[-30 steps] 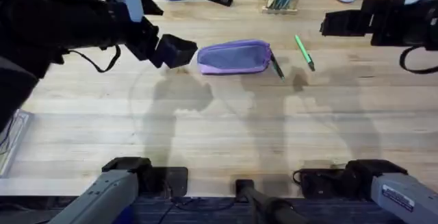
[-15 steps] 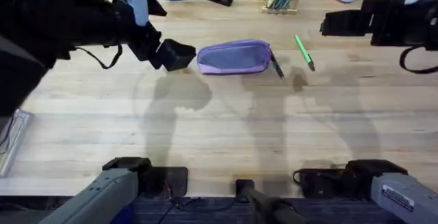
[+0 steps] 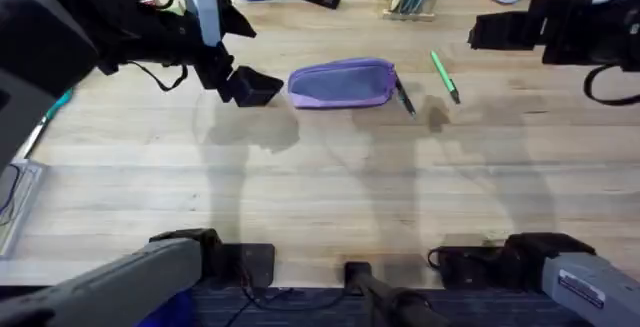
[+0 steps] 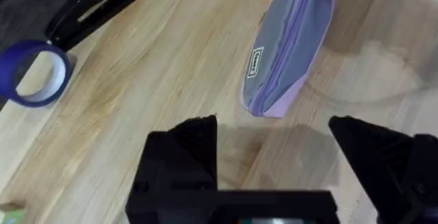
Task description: Unzip the bag, pick up the pens from the table one at a time and place them inside, then zip the bag closed.
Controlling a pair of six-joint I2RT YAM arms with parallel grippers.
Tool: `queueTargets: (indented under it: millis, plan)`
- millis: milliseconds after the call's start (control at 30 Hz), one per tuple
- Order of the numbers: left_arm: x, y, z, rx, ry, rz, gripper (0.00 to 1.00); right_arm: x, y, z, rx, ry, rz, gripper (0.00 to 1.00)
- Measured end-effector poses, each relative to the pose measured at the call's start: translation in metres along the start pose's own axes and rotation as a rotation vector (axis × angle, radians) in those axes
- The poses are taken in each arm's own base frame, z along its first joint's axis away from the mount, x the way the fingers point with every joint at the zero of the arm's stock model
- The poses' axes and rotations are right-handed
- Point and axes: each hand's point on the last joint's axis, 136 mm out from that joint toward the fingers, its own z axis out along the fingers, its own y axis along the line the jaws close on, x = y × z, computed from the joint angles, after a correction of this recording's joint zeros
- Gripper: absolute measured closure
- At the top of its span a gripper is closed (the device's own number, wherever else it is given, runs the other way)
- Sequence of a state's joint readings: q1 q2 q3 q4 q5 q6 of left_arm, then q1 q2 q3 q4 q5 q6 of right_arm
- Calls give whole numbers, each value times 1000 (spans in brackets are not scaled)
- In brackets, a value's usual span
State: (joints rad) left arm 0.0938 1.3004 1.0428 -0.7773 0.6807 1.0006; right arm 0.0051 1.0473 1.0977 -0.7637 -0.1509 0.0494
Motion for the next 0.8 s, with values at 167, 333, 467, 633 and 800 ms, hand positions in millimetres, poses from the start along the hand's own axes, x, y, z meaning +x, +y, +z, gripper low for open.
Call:
queueTargets:
  millis: [167,333,467,633,800]
  plan:
    - [2,0,5,58,-62,25,7,0,0,0,0,0,0,5]
    - [4,-10,7,110,-78,58,7,0,0,0,0,0,0,5]
    - [10,-9,11,123,-71,94,7,0,0,0,0,0,0,5]
    - [17,-1,15,118,-77,117,7,0,0,0,0,0,0,6]
    - [17,0,21,146,-121,120,7,0,0,0,0,0,0,6]
